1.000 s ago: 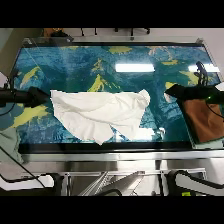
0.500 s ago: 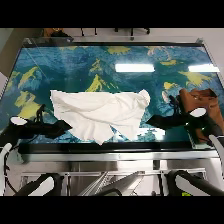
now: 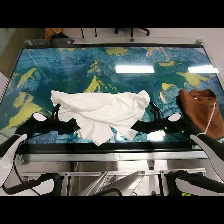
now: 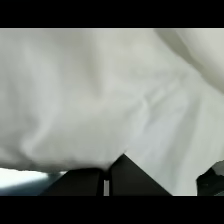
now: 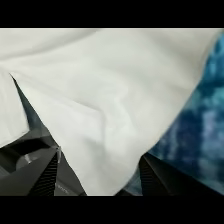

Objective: Fold the shirts.

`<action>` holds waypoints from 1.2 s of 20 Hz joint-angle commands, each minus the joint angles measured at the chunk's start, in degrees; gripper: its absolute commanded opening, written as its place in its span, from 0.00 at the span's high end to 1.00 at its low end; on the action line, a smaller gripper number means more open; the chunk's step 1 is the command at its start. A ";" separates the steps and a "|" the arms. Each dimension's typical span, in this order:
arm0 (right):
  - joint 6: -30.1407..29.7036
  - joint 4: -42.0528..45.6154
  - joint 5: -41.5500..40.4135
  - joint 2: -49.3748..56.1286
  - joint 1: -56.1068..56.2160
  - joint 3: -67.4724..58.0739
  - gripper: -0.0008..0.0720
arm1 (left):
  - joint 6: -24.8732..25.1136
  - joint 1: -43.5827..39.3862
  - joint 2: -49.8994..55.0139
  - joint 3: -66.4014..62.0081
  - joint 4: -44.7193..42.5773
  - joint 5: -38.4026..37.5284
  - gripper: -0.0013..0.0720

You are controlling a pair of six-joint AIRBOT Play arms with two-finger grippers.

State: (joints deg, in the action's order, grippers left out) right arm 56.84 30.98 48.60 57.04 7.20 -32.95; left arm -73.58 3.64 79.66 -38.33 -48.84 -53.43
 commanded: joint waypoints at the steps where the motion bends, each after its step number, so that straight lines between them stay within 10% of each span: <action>1: -7.82 -8.61 -2.21 3.21 1.11 0.22 0.34 | -0.83 -0.87 6.29 -7.43 -0.70 -1.51 0.96; 2: -11.23 -12.11 -1.81 3.74 1.14 0.22 0.61 | -0.83 -0.87 7.15 -8.98 -0.70 -2.71 0.96; 5: -17.68 -18.21 -1.62 3.80 1.14 0.17 0.97 | -0.85 -0.87 7.61 -12.39 -2.78 -6.45 0.96; 10: -32.74 -34.69 -2.25 0.15 0.79 -8.92 0.96 | -0.90 -0.87 7.52 -13.22 -7.69 -12.46 0.96; 14: -67.19 -58.16 -31.06 7.96 0.17 -29.27 0.96 | -0.83 -0.85 5.49 -8.28 -7.58 -10.12 0.96; 16: -79.17 -68.43 -32.13 18.62 -1.31 -41.79 0.96 | -0.68 -0.85 3.61 -5.99 -7.63 -8.50 0.96; 21: -78.31 -68.76 -34.82 39.89 -3.19 -60.72 0.71 | 0.46 -0.85 0.94 -6.71 -8.72 -10.86 0.96; 23: -73.16 -67.95 -34.71 40.74 -4.33 -61.53 0.30 | 1.16 -0.85 0.96 -8.15 -8.70 -13.20 0.96; 24: -70.07 -65.02 -34.69 39.95 -4.63 -61.51 0.29 | 1.18 -0.85 0.96 -8.74 -8.70 -13.84 0.96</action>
State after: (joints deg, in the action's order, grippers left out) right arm -17.10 -35.22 15.44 93.76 3.68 -90.52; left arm -73.08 2.76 81.19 -45.65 -58.87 -64.12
